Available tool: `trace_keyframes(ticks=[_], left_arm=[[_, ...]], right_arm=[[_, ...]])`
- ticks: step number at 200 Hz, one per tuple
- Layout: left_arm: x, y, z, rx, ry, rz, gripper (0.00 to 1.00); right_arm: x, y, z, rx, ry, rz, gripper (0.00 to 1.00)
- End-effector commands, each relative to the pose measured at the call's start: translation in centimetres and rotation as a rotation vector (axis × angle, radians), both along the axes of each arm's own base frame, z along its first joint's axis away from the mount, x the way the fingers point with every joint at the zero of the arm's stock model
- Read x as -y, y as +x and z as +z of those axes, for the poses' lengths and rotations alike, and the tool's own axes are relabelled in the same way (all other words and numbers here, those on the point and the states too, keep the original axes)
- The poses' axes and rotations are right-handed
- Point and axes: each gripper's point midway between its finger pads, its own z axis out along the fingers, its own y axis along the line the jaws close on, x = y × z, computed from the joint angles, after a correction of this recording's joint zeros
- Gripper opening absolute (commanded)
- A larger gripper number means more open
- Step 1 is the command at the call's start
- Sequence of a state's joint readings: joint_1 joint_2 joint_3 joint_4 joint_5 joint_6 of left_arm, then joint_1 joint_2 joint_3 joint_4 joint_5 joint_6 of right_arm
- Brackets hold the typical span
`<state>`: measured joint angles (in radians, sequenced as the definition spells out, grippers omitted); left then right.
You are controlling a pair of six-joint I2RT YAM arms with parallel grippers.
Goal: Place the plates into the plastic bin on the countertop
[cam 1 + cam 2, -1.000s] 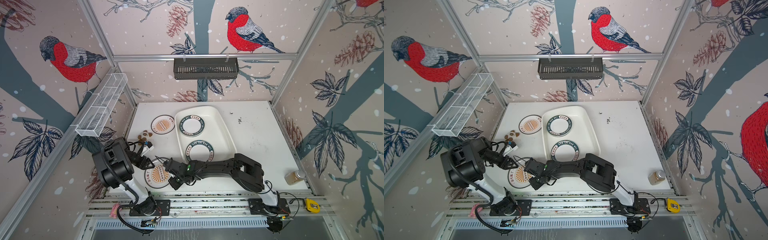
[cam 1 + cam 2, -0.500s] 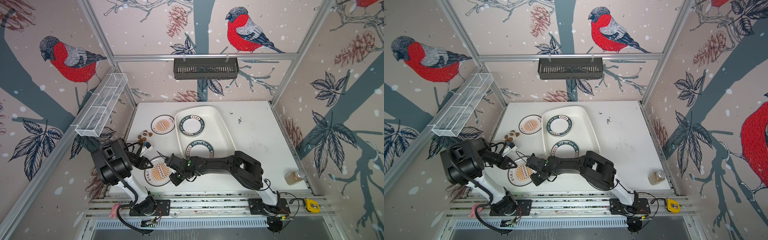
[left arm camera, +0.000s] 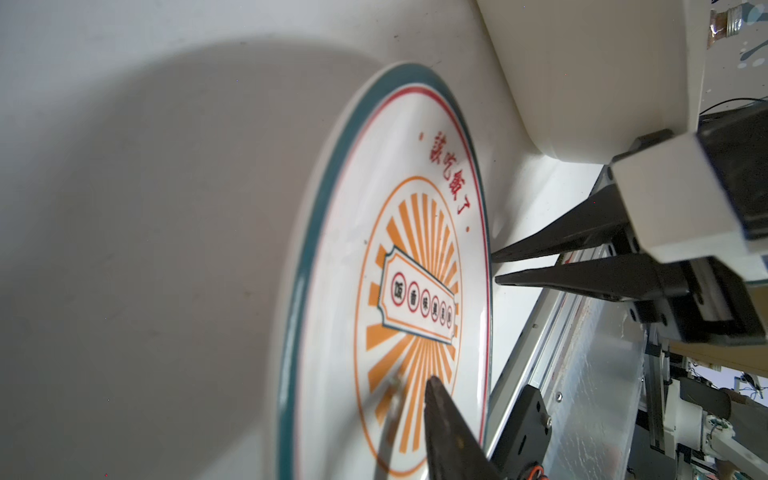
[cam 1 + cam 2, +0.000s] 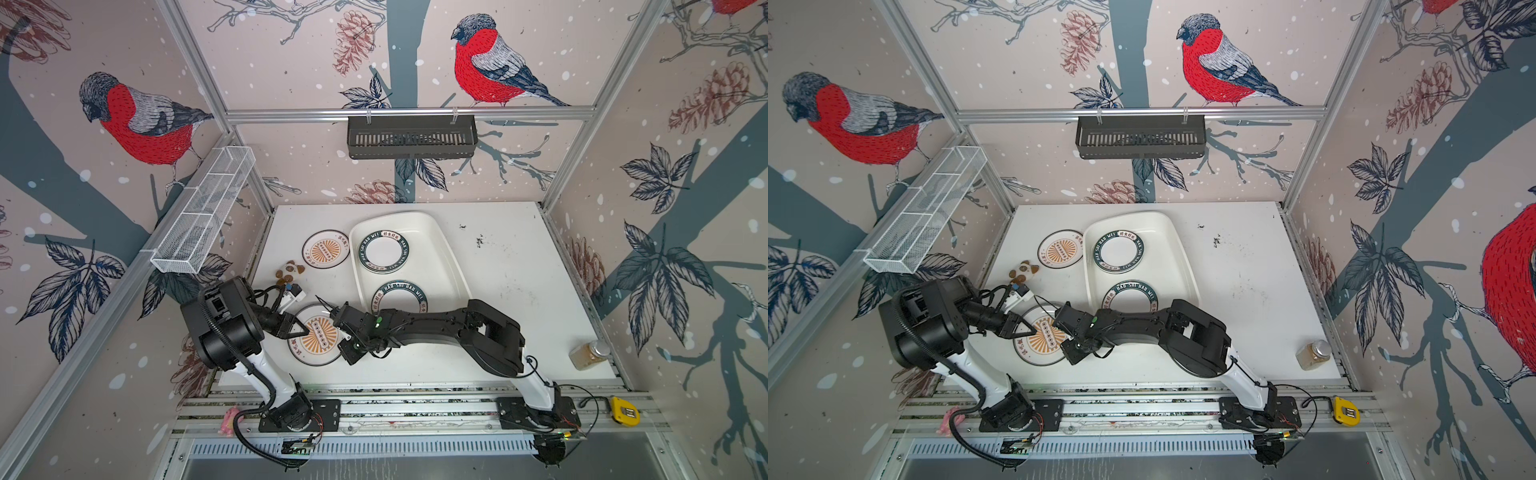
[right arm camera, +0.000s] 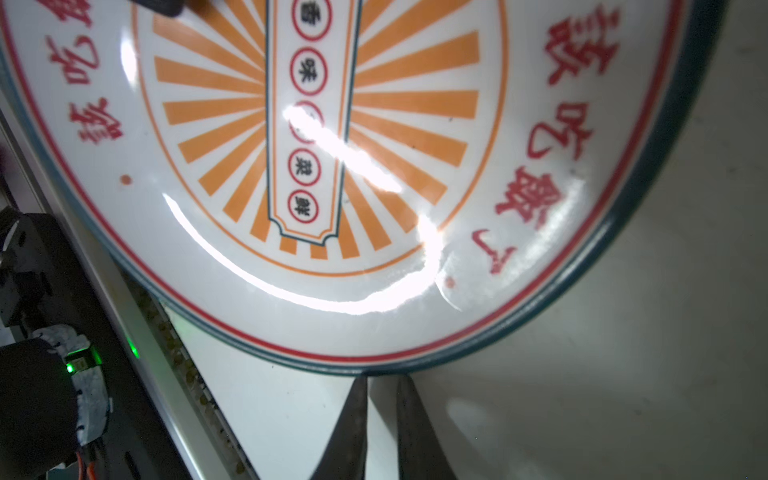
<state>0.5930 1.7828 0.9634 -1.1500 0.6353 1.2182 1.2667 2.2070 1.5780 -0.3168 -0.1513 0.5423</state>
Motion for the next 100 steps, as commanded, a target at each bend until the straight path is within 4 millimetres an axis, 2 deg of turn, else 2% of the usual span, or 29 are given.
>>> trace_keyframes(ticks=[1, 41, 100], left_arm=[[1.04, -0.84, 1.31, -0.016, -0.061, -0.010, 0.32], [0.95, -0.58, 1.79, -0.001, -0.062, -0.001, 0.29], [0.72, -0.37, 1.87, 0.014, -0.057, 0.013, 0.29]], right_arm=[[1.09, 0.78, -1.06, 0.037, -0.059, -0.021, 0.18], [1.07, 0.96, -0.92, 0.043, -0.057, -0.024, 0.18], [1.08, 0.99, -0.78, 0.046, -0.056, -0.026, 0.18]])
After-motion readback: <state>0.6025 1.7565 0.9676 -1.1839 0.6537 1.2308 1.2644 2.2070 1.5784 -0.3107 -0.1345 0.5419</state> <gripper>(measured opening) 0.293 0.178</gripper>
